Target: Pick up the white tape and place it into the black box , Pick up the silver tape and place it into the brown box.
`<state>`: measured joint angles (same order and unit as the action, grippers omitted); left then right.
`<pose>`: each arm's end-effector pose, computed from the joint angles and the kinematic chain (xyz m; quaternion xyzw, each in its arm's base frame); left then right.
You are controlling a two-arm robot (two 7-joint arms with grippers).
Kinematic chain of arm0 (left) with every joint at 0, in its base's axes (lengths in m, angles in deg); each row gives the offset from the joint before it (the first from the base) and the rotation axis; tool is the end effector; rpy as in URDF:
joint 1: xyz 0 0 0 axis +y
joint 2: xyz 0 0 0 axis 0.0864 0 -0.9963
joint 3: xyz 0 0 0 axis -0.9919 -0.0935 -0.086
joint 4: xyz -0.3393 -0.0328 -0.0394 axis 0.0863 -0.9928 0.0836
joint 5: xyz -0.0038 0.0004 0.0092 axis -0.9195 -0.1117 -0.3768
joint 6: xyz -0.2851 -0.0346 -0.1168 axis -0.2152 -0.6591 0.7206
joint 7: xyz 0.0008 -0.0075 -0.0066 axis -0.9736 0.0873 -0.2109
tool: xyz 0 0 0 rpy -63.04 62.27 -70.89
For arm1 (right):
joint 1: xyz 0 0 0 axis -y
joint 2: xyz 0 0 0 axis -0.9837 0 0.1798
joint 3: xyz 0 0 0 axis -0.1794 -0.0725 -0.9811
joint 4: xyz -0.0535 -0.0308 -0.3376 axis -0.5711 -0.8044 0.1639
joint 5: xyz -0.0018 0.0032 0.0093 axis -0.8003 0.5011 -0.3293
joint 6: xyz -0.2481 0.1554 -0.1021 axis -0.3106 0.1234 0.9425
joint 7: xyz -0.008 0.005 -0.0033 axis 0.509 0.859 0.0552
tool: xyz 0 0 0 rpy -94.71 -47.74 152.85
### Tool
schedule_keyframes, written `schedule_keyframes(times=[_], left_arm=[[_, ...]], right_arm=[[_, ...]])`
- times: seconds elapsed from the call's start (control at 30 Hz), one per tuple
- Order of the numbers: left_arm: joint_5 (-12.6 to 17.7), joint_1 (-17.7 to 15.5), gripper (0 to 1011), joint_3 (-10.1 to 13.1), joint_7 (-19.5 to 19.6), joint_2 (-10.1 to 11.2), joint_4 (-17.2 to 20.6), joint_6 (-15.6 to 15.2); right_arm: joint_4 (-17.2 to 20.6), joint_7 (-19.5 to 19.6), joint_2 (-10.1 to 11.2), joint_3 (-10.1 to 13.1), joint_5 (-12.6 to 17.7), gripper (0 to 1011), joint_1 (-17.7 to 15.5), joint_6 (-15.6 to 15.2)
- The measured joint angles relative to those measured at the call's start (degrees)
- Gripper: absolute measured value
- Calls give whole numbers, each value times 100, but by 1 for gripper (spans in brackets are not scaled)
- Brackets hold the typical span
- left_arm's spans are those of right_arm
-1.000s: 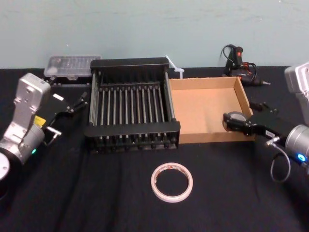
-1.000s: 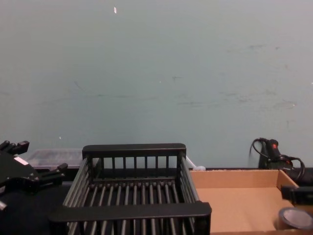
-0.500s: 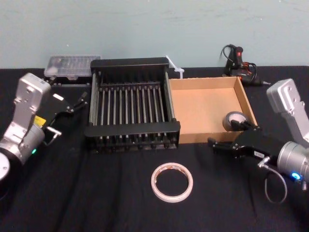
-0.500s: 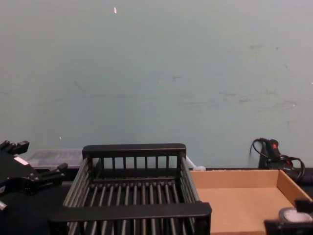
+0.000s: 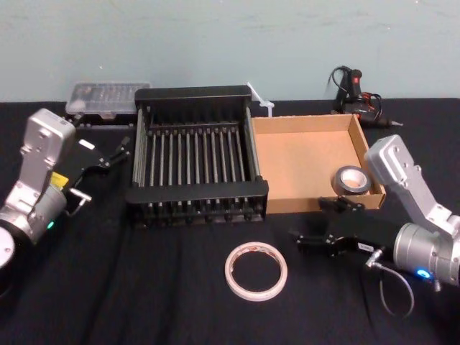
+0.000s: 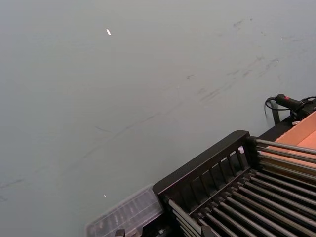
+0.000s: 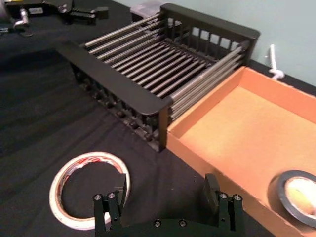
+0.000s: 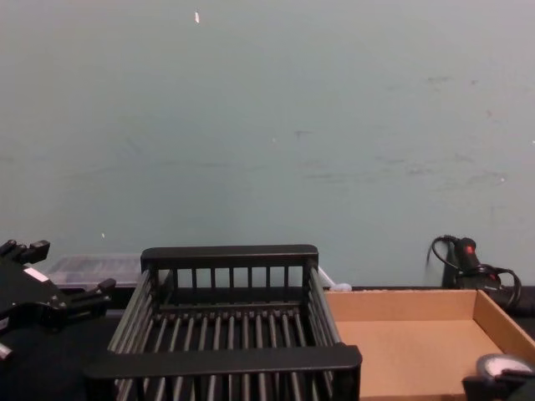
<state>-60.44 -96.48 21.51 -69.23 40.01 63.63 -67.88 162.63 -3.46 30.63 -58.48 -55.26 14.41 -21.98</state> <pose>0.3679 0.1125 -0.3452 0.1415 -0.1325 0.5799 0.7913 0.3255 -0.0746 -0.3050 -0.2163 0.0754 -0.3565 0.9058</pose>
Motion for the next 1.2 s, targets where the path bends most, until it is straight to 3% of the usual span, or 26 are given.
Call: schedule_keyframes(times=[0.63,1.2], left_arm=[[0,0,1001,0,0,0,0,0],[0,0,1001,0,0,0,0,0]], right_arm=[[-343,-283,-20,-596,-62,1002,448,-3],[-562,-495,-58,-986,-248,1002,723,138]])
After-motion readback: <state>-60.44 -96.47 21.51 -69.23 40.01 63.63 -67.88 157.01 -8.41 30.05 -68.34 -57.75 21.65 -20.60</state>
